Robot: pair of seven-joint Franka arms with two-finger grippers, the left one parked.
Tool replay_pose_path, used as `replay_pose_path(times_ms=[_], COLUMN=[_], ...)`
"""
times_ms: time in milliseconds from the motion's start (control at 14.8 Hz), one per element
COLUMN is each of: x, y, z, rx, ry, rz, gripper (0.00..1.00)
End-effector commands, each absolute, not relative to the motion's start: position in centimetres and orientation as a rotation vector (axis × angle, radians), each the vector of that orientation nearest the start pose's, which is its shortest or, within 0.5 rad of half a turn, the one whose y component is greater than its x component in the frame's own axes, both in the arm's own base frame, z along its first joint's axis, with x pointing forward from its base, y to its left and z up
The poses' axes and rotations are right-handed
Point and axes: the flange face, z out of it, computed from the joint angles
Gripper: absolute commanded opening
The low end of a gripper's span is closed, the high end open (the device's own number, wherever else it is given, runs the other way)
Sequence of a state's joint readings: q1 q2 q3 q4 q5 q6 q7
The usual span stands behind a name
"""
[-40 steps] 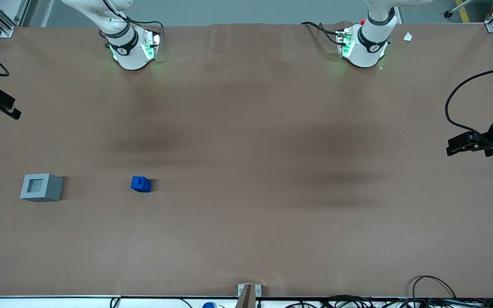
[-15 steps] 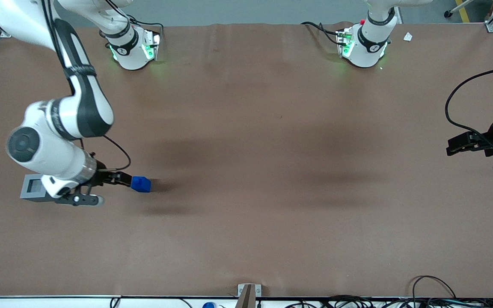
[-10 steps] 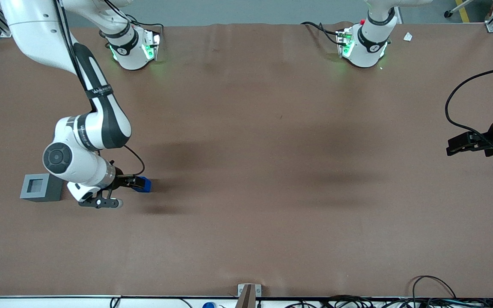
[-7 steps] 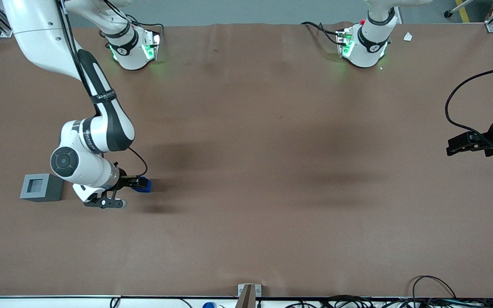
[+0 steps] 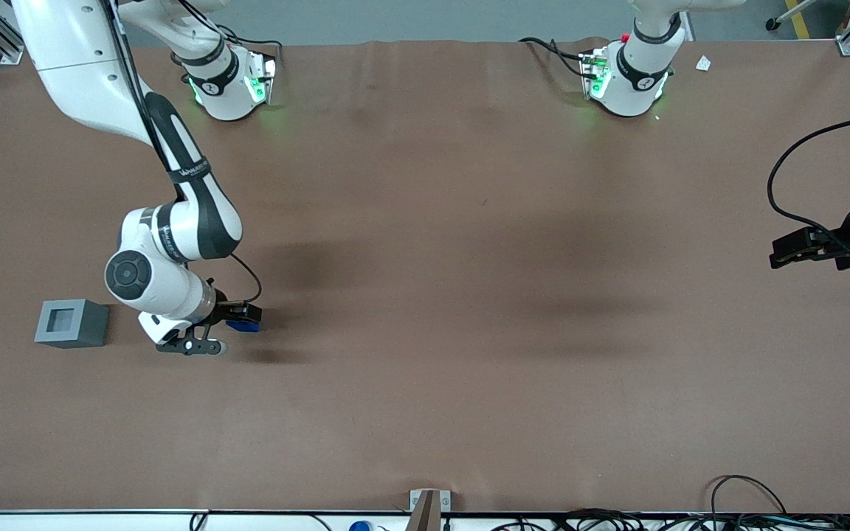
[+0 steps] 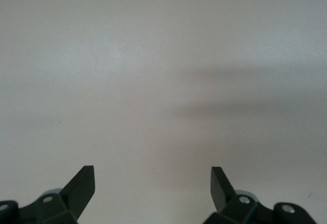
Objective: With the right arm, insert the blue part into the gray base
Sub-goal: 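Lift the blue block and carry it over the gray base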
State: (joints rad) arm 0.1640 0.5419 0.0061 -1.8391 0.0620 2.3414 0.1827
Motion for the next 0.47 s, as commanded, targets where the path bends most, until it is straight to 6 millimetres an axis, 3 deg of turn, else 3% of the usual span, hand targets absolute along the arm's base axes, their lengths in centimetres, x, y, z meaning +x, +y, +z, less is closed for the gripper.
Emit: replay_pose_path(times_ms=[0,203,405], x=[62.83,62.8,63.06], y=[11.38,11.29,11.24], z=[22.65,22.64,23.03], rx=[-3.101,-3.102,-3.101], ry=[0.108,0.108,0.1], rz=[0.072,0.083,0.072], gripper=[0.67,0.39,0.22])
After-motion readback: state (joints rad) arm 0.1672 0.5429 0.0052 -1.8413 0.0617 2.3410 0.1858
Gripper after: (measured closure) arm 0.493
